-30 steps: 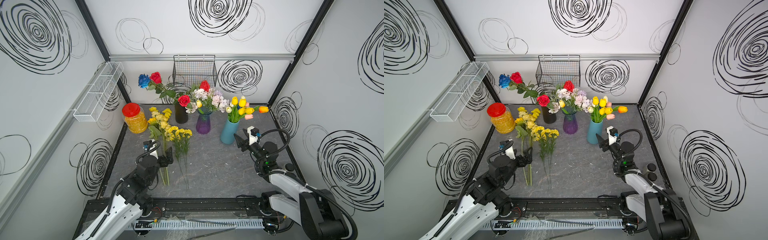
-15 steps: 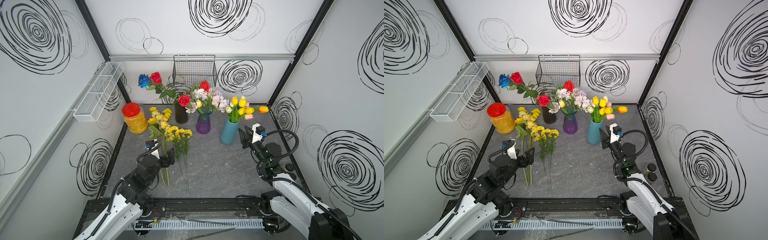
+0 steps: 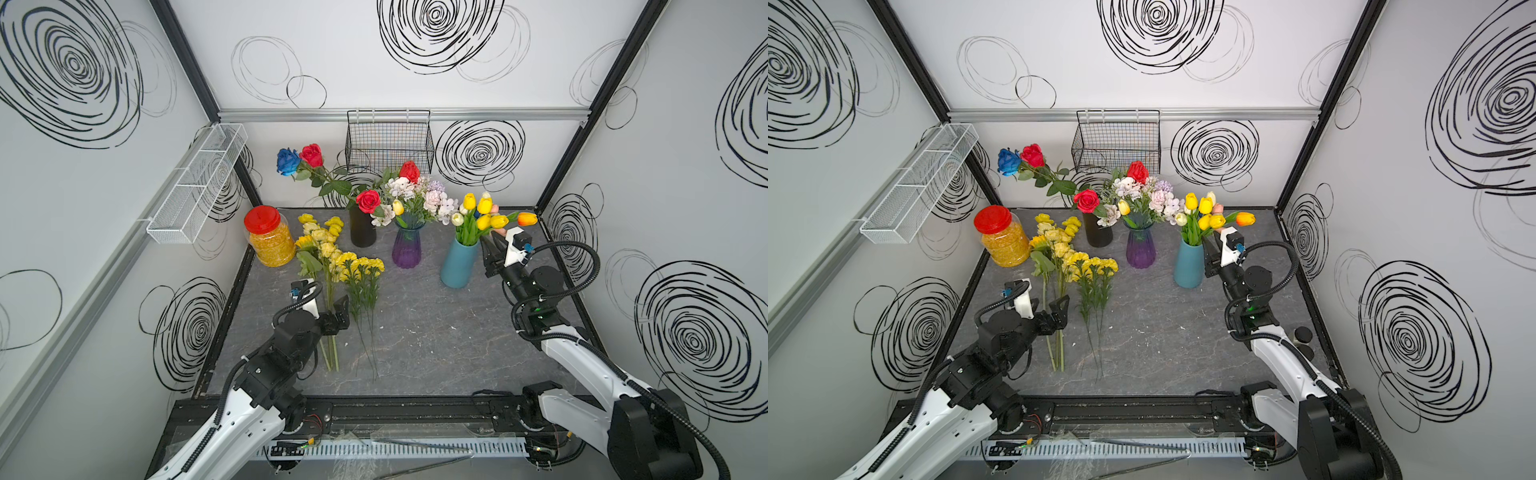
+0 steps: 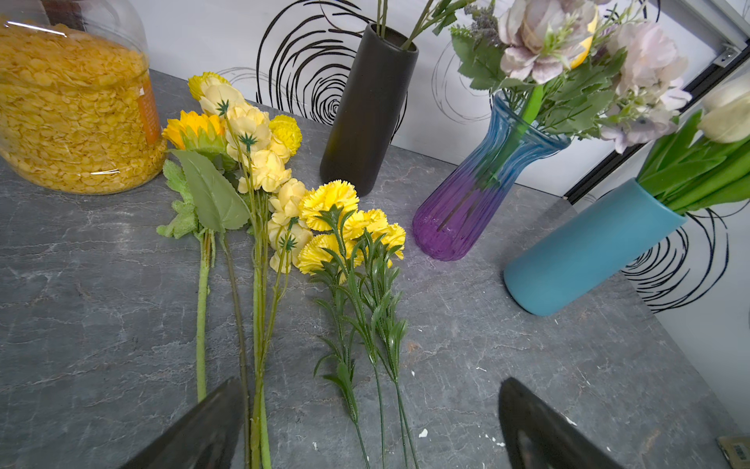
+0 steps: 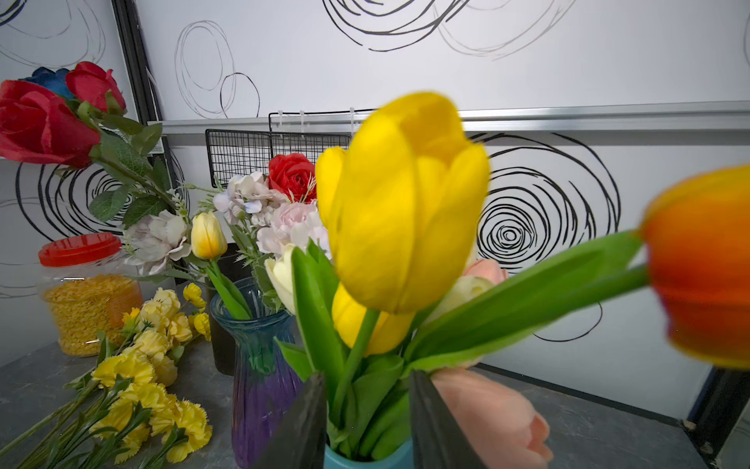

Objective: Pick out yellow flowers from the vase
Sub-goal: Pick up the flower from the vase.

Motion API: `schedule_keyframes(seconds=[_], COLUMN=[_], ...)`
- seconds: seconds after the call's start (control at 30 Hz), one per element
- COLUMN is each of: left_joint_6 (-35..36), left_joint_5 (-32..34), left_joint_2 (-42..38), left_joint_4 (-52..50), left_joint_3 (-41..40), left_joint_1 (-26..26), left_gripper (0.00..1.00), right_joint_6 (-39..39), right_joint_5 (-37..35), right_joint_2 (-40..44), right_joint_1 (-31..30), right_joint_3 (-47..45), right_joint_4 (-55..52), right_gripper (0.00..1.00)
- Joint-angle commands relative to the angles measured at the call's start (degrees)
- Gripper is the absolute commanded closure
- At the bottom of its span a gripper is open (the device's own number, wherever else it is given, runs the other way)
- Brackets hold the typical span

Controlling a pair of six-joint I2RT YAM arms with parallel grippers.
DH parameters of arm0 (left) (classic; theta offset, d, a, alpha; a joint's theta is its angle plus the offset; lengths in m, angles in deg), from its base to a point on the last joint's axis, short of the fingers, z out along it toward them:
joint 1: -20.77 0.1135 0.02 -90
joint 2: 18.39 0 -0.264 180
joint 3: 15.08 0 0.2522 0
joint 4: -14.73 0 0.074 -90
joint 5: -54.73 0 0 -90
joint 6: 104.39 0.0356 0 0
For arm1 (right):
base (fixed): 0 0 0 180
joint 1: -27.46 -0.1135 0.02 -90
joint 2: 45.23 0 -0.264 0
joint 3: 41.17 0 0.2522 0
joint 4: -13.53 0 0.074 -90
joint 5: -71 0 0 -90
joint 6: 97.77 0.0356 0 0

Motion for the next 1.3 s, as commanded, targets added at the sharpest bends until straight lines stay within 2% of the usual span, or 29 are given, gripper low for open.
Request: schedule_keyframes(seconds=[0.0,0.4,0.73,1.0,1.27], left_joint_6=[0.7,0.8,0.8,0.7,0.6], left_joint_5=[-0.1,0.0,0.1,0.1,0.3], left_joint_2=[-0.3,-0.2,-0.4,-0.5,-0.5], left_joint_4=[2.8,2.8,2.7,2.7,2.6], left_joint_3=[-0.9,-0.8,-0.8,-0.7,-0.7], left_joint_1=[0.4,0.4,0.3,0.3,0.3], left_gripper=[0.01,0.01,0.01,0.01,0.01], right_joint_6=[-0.8,-0.4,0.1,0.3,1.7], right_joint_5=[0.6,2.2,2.9,1.5,1.7], right_joint_2=[-0.1,-1.3,-1.2,0.6,3.2], right_joint_1=[0.4,0.3,0.4,0.3,0.3], right_joint_3=[2.4,4.1,4.8,5.7,8.1], right_joint_4=[3.1,3.1,2.7,-0.5,-5.1], right_gripper=[0.65,0.73,0.84,0.94,0.98])
